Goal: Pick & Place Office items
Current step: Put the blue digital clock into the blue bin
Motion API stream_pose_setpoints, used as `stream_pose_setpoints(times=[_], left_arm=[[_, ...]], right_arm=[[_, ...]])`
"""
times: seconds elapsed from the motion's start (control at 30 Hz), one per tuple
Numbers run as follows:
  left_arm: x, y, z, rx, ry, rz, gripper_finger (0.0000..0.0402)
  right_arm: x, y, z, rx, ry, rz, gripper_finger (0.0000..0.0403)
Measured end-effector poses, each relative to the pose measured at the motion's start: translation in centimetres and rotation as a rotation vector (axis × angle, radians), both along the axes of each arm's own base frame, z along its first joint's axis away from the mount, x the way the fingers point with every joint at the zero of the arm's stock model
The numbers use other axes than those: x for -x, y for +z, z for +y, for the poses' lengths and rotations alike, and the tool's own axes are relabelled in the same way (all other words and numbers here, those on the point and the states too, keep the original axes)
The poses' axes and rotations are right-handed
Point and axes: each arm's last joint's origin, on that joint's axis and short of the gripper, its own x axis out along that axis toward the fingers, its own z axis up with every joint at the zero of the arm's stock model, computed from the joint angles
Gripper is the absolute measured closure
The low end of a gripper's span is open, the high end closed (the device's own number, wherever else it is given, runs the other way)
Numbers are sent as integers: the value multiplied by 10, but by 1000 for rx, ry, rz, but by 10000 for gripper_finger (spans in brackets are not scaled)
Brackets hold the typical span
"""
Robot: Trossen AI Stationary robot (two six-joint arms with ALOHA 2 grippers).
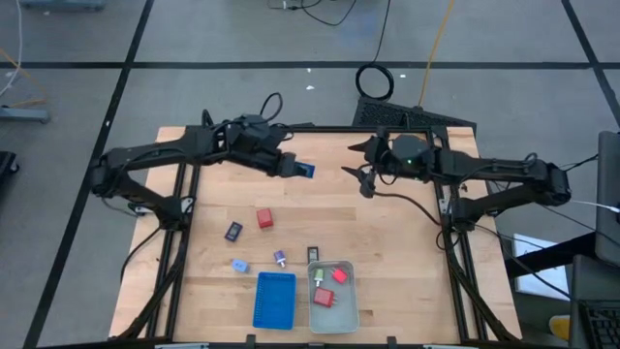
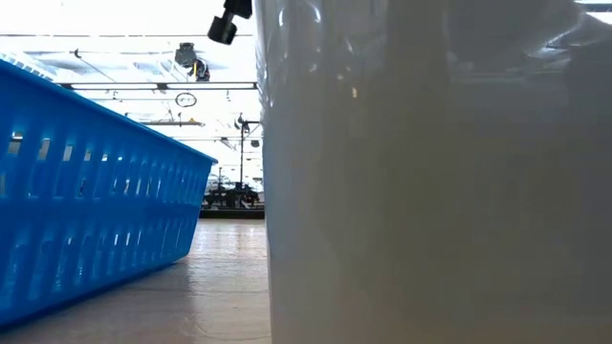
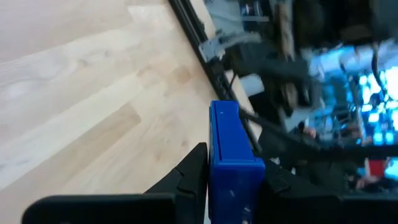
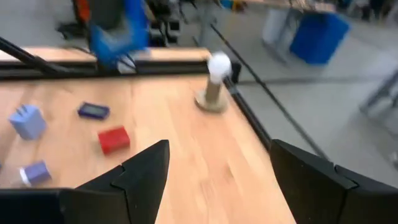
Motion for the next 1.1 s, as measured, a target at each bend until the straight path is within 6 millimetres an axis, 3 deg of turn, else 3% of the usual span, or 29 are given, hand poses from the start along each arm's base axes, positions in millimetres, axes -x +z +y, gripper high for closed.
stream_pose_setpoints(times=[0.3, 0.57, 0.83, 0.97, 1.1], left_arm=[[32, 19, -34, -85, -88, 1, 326], [44, 21, -71, -156, -174, 29, 326], [54, 13, -115, -192, -238, 91, 326], [59, -2, -127, -212, -219, 100, 326], [66, -20, -138, -166, -223, -10, 325]], right_arm=[[8, -12, -7, -181, -110, 73, 131], [9, -12, -7, -253, -162, 44, 135], [12, -17, -8, -284, -235, 75, 135], [12, -18, -8, -304, -245, 70, 135], [12, -18, -8, -307, -247, 72, 135]])
